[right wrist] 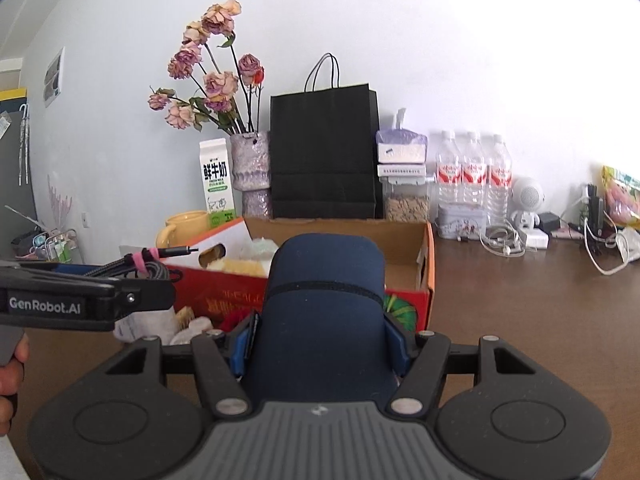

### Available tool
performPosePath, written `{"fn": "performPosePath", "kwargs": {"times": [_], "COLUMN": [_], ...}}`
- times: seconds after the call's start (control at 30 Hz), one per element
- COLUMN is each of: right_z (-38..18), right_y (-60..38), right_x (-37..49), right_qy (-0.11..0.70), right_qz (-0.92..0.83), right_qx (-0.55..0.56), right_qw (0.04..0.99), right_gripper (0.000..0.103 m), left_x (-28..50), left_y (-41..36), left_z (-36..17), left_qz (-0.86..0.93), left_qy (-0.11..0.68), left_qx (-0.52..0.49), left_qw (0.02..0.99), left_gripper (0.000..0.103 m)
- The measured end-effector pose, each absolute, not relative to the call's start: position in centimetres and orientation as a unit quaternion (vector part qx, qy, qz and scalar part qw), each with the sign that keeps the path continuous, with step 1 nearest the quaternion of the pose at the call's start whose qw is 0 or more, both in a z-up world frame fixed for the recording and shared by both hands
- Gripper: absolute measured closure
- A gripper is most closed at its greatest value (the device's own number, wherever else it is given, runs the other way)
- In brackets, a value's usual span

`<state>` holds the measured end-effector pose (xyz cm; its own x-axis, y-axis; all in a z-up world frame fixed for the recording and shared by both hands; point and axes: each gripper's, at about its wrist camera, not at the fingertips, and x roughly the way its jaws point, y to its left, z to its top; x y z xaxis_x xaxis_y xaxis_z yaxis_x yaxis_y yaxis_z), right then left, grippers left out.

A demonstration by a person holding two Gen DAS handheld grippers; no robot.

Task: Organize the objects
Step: 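Grasp the black braided cable with the left gripper while the right gripper lifts the pouch, then carry the braided cable and navy pouch into the red box and release both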

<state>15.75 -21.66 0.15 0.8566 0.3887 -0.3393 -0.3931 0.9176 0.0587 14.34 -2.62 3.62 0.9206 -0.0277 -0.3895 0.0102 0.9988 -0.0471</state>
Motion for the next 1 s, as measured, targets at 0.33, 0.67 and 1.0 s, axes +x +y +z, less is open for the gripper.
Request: {"fn": "performPosePath", "kwargs": {"times": [0.33,0.67,1.0], "right_z": [1.9,2.8,1.8], "right_y": [-19.3,-18.0,-17.5], "right_x": [20.8,26.8,32.2], "right_qy": [0.165,0.171,0.198], "right_qz": [0.202,0.194,0.185], "right_qx": [-0.026,-0.039,-0.040], "right_qw": [0.965,0.965,0.962], "right_gripper": [0.041,0.041,0.041], "left_x": [19.3,25.0,30.1], "left_y": [-2.9,-3.6,-4.0], "left_z": [5.9,6.2,5.4], "left_qz": [0.002,0.008,0.016], "left_qy": [0.163,0.163,0.179], "left_qx": [-0.025,-0.023,-0.026], "left_qw": [0.986,0.986,0.983], "left_gripper": [0.013,0.013,0.013]}}
